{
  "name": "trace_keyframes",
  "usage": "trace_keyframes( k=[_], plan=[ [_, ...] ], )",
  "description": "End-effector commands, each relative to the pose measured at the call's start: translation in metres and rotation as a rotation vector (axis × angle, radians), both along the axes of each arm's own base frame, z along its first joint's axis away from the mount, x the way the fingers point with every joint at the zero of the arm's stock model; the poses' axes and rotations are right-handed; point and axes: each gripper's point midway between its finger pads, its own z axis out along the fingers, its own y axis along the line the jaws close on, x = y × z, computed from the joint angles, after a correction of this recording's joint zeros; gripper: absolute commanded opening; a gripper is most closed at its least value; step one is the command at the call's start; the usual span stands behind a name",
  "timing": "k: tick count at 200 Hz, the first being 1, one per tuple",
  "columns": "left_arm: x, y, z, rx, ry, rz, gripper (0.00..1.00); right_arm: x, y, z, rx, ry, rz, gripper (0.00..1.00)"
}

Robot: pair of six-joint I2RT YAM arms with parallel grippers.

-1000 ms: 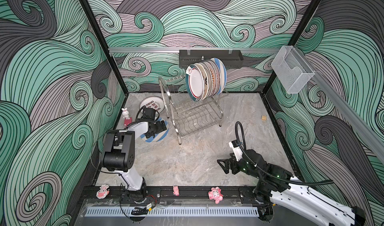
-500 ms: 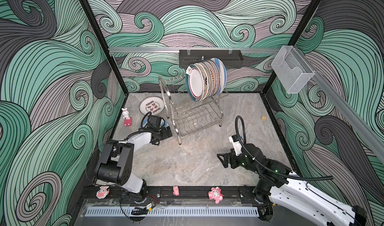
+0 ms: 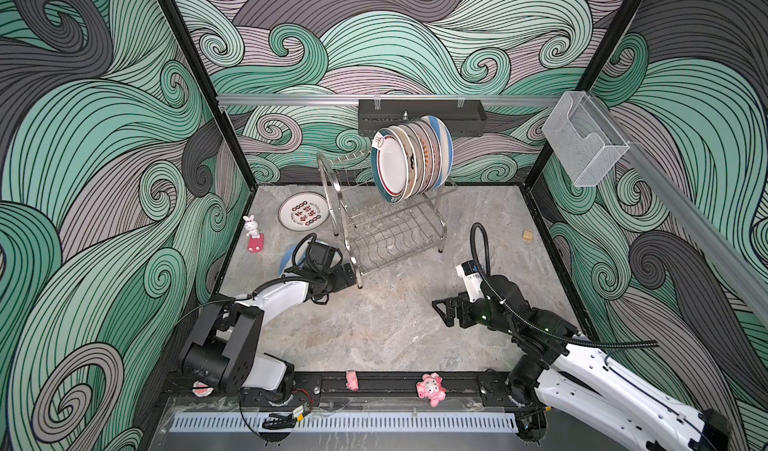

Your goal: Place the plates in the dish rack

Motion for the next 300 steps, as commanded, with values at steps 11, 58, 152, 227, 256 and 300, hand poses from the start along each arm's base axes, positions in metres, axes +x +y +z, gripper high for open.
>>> trace_keyframes(
  k=[11,58,152,227,256,300],
  plan=[
    [-0.076,-0.002,-0.035,-0.006,0.27,0.008,0.99,0.002,0.006,0.01,0.035,-0.002,0.02,1.0],
    [-0.093,-0.018,-0.016,-0.019,0.243,-0.03,0.99,0.004,0.013,0.006,0.055,0.036,0.035,1.0],
    [-0.105,-0.067,0.002,-0.047,0.189,-0.19,0.99,0.005,0.032,-0.005,0.115,0.119,0.064,1.0],
    [-0.101,-0.127,0.021,-0.045,0.127,-0.377,0.99,0.009,0.054,-0.017,0.186,0.164,0.102,1.0],
    [-0.091,-0.109,0.044,0.054,0.064,-0.353,0.99,0.008,0.065,-0.018,0.225,0.188,0.138,0.97],
    [-0.081,-0.034,0.066,0.161,-0.017,-0.19,0.99,-0.005,0.111,-0.039,0.267,0.267,0.224,0.93]
  ],
)
